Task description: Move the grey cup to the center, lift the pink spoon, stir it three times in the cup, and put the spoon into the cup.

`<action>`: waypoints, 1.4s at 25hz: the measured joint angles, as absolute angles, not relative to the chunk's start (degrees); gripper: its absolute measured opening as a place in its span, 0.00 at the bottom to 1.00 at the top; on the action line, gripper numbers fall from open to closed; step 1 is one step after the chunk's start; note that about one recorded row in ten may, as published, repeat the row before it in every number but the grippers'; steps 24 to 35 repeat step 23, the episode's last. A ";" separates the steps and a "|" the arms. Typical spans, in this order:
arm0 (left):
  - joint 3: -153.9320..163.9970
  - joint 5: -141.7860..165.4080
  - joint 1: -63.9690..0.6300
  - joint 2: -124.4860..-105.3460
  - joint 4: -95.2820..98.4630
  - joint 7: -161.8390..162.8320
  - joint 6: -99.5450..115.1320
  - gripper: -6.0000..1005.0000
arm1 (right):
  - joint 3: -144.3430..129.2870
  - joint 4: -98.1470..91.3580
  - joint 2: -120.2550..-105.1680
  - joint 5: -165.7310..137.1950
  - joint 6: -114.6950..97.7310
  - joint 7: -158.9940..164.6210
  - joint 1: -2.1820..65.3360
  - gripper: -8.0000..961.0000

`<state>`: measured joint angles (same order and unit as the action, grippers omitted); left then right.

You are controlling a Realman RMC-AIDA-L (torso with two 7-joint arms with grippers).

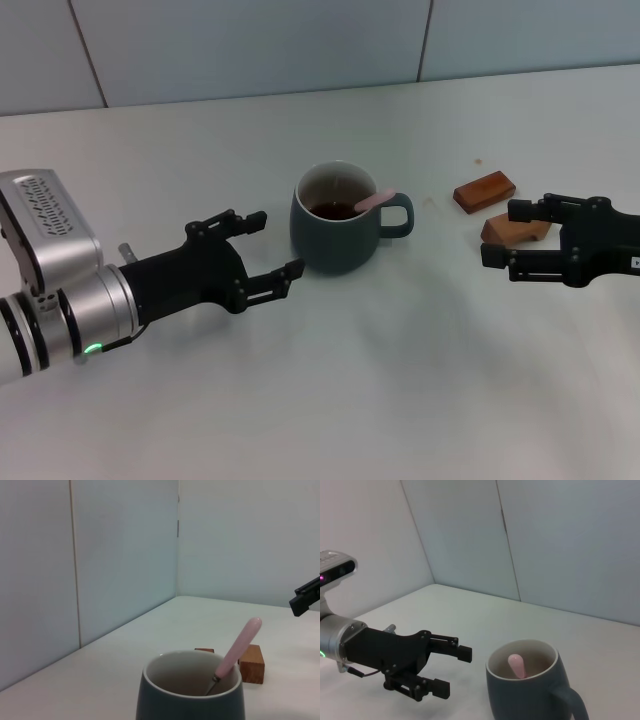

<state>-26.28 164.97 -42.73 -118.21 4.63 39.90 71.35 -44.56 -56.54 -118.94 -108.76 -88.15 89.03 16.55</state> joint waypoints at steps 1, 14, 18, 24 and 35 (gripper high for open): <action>-26.28 164.97 -42.50 -118.21 4.59 39.91 71.36 0.80 | -44.56 -56.55 -118.95 -108.73 -88.23 89.04 16.56 0.88; -26.28 164.96 -42.13 -118.25 4.48 39.90 71.46 0.80 | -44.56 -56.37 -119.09 -108.59 -87.93 88.77 16.61 0.88; -26.28 164.96 -42.09 -118.23 4.48 39.94 71.54 0.80 | -44.56 -56.34 -119.09 -108.23 -87.95 88.78 16.61 0.88; -26.28 164.96 -42.01 -118.18 4.48 39.97 71.71 0.80 | -44.56 -56.33 -119.09 -107.92 -88.06 88.91 16.61 0.88; -26.28 164.96 -42.01 -118.18 4.48 39.97 71.71 0.80 | -44.56 -56.33 -119.09 -107.92 -88.06 88.91 16.61 0.88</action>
